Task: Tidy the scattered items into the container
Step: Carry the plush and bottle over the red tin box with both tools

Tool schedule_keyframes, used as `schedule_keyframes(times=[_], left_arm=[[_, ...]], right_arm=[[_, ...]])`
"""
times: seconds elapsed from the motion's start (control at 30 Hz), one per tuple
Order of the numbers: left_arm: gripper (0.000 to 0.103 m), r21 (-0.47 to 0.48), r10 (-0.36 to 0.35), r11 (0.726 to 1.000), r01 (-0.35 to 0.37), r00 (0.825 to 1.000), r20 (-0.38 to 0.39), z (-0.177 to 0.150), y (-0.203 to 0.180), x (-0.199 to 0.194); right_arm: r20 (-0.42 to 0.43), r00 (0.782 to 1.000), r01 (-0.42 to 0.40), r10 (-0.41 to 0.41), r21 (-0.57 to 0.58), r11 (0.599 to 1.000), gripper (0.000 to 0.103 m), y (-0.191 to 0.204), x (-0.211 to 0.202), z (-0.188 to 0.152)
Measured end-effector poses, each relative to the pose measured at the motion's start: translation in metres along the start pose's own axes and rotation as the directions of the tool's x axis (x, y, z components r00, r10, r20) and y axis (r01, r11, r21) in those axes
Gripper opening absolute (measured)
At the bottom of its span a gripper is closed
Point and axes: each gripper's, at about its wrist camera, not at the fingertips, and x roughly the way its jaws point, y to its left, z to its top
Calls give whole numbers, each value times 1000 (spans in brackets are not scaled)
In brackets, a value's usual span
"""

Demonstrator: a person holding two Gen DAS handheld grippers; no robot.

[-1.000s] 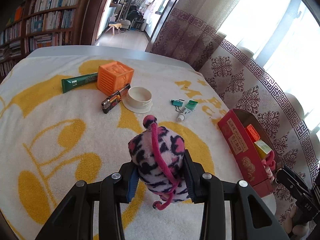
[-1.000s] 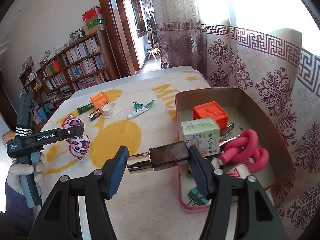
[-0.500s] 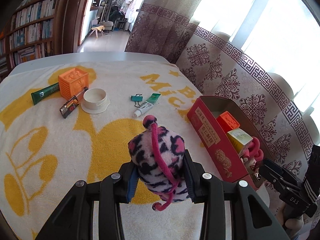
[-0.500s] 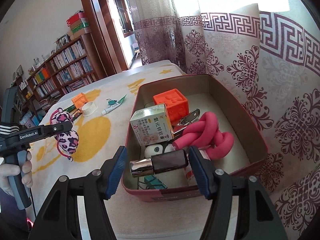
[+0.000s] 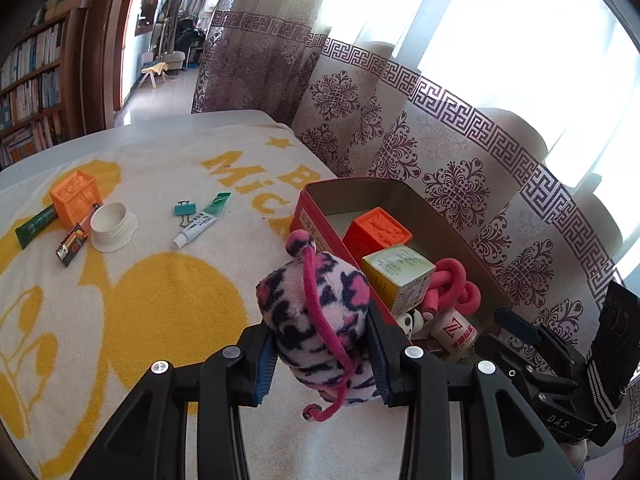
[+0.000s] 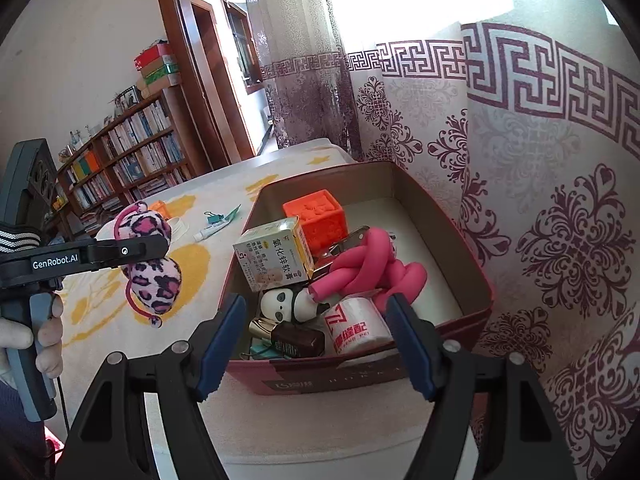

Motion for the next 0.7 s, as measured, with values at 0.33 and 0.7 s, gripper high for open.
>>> schedule_keyframes(times=[0.33, 0.7], left_arm=[[41, 92, -104, 990, 104, 995, -10, 13, -62, 7], [41, 109, -81, 990, 93, 991, -110, 14, -76, 66]], right_arm=[[68, 998, 1, -2, 26, 1000, 78, -18, -17, 1], [92, 996, 4, -5, 17, 1000, 78, -23, -19, 0]])
